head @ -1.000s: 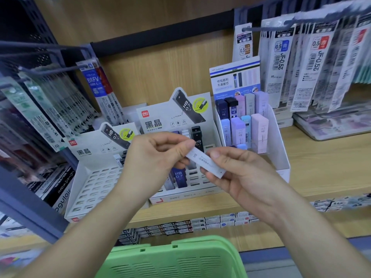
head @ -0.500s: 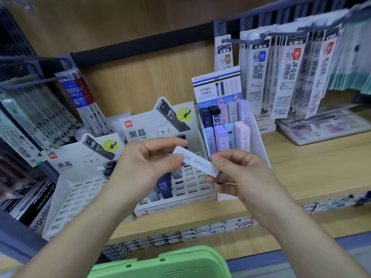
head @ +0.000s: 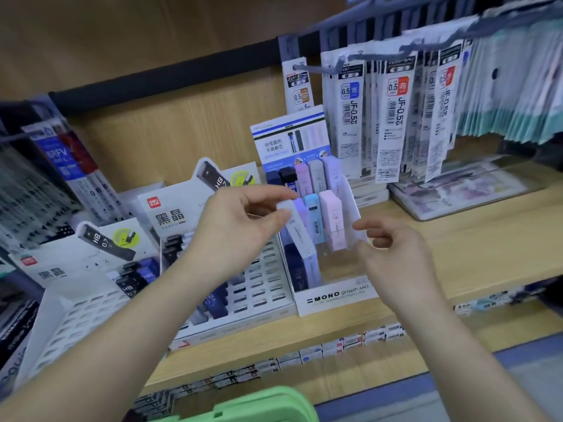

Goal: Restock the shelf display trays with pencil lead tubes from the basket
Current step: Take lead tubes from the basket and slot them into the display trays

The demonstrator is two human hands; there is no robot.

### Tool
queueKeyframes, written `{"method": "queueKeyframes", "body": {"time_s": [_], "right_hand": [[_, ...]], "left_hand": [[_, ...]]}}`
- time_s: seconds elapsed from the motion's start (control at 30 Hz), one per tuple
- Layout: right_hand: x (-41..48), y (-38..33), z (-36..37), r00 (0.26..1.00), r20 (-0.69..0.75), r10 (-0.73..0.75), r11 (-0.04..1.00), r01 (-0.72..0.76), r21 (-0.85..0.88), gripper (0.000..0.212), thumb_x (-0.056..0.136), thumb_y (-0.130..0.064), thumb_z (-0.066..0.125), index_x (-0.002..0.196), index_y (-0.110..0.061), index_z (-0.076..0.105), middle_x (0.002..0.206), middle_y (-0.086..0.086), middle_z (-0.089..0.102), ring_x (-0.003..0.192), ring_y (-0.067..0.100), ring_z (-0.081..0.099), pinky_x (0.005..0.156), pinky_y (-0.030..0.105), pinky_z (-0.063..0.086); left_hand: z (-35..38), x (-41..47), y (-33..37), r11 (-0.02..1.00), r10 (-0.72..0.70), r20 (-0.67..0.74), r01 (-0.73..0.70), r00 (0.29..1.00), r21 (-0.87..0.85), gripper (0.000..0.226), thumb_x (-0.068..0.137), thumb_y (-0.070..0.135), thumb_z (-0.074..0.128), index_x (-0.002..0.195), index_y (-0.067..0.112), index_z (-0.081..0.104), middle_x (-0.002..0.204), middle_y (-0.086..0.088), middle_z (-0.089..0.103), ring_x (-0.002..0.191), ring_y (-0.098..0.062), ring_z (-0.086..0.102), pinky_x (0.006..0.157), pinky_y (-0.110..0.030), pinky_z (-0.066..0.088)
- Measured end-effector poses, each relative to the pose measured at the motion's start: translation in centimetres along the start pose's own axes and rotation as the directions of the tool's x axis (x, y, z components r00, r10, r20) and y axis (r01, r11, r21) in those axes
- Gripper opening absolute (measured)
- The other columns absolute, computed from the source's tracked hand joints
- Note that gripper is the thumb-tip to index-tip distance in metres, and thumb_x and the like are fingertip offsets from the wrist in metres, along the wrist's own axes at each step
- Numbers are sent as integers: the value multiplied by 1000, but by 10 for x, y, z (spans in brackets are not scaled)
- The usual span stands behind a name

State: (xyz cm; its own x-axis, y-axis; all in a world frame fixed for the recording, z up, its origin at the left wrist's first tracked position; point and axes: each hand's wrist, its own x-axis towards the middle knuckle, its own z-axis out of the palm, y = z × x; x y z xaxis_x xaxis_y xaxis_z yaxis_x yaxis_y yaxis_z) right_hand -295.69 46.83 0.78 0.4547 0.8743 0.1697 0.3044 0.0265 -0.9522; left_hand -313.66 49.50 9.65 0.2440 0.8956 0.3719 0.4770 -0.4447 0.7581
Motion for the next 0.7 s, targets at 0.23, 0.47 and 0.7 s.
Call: {"method": "queueKeyframes", "body": {"time_s": [0.23, 0.47, 0.7], "right_hand": [[6, 5, -3, 994, 51, -100, 990, 105, -97, 23, 86, -20, 69, 97, -40, 62, 105, 0, 59, 86, -3, 51, 78, 20, 36], [7, 11, -2, 990, 69, -126, 987, 131, -88, 27, 90, -16, 65, 104, -38, 63, 107, 0, 59, 89, 7, 57, 79, 21, 39], [1, 4, 7, 946, 9, -324, 926, 319, -201, 35, 87, -9, 62, 119, -22, 68, 105, -4, 50, 99, 25, 55, 86, 35, 47]], "left_hand": [[31, 4, -9, 995, 32, 40, -36, 999, 96, 25, 82, 4, 71, 88, 28, 72, 77, 10, 67, 68, -5, 62, 67, -14, 51], [1, 17, 0, 999, 14, -200, -22, 980, -37, 27, 81, -1, 69, 85, 26, 73, 74, 9, 70, 67, -7, 60, 62, -11, 46], [-20, 23, -8, 995, 51, -265, -27, 963, 95, 22, 84, 3, 69, 91, 24, 72, 79, 8, 67, 70, -5, 59, 64, -9, 46]]}}
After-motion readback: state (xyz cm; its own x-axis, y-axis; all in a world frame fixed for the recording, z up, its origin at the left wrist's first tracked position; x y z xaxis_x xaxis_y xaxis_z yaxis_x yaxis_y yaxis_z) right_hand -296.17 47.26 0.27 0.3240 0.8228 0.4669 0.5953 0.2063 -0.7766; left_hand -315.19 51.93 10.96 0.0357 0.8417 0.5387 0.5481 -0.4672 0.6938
